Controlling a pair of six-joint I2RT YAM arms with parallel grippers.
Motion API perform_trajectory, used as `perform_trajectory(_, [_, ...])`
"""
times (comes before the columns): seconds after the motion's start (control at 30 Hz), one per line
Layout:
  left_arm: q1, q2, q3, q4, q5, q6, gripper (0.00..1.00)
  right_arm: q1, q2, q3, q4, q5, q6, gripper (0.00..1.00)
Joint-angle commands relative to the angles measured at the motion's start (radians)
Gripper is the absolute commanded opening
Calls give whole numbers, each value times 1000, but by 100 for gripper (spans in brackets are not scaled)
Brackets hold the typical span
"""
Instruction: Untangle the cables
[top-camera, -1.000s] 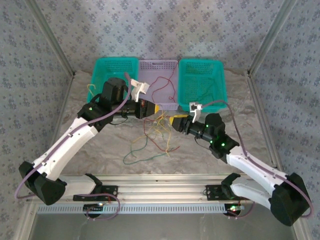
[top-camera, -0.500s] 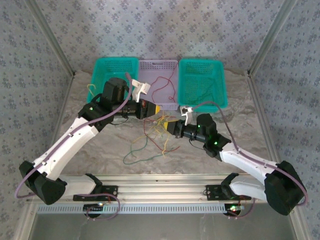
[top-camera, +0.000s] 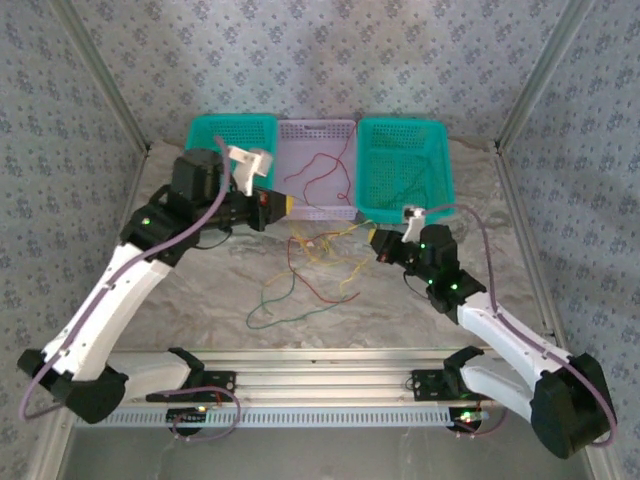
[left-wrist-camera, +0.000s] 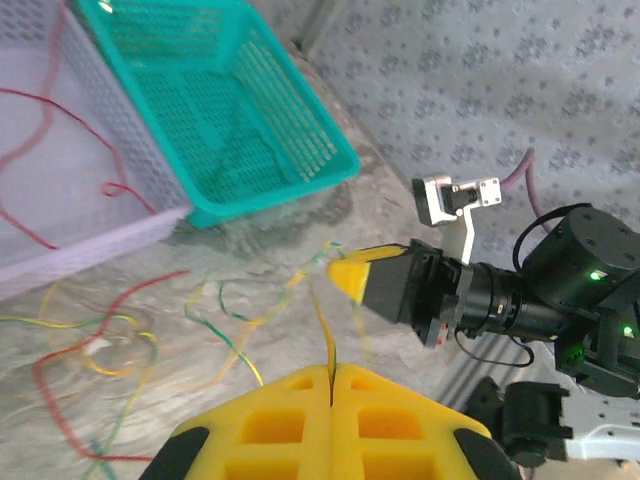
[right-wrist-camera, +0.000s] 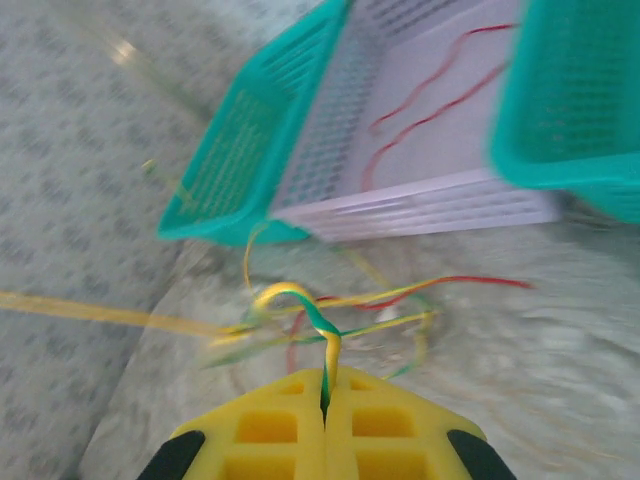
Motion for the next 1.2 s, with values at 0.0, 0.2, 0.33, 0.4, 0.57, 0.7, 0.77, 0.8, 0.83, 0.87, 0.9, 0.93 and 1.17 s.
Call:
perform_trajectory(0.0, [29, -78, 115, -89, -95, 62, 0, -85, 1, -61, -102, 55, 63, 0])
perform_trajectory(0.2, [52, -122, 233, -190, -214, 109, 0, -147, -6, -96, -160, 93, 63, 0])
perform_trajectory(0.33, [55, -140, 291, -217, -305, 133, 0, -183, -21, -111, -204, 122, 64, 0])
perform_trajectory(0.4, [55, -149, 310, -218, -360, 148, 0, -198, -26, -112, -224, 129, 64, 0])
perform_trajectory(0.57, [56, -148, 351, -202, -488, 179, 0, -213, -38, -113, -251, 132, 48, 0])
perform_trajectory(0.7, [57, -140, 376, -187, -635, 214, 0, -213, -53, -129, -279, 150, 37, 0])
perform_trajectory(0.77, [57, -149, 383, -159, -675, 224, 0, -216, -67, -157, -285, 162, 43, 0])
perform_trajectory(0.8, [57, -151, 387, -149, -686, 229, 0, -219, -72, -168, -281, 159, 43, 0])
perform_trajectory(0.83, [57, -155, 393, -136, -710, 232, 0, -223, -76, -176, -288, 165, 46, 0])
perform_trajectory(0.87, [57, -158, 401, -125, -740, 236, 0, -226, -79, -182, -294, 171, 50, 0])
perform_trajectory(0.9, [57, -159, 411, -119, -765, 241, 0, -233, -84, -186, -302, 176, 53, 0])
perform_trajectory(0.93, [57, -160, 427, -112, -792, 246, 0, -239, -90, -188, -314, 191, 59, 0])
perform_trajectory(1.17, [58, -108, 513, -128, -786, 261, 0, -257, -102, -209, -284, 163, 70, 0])
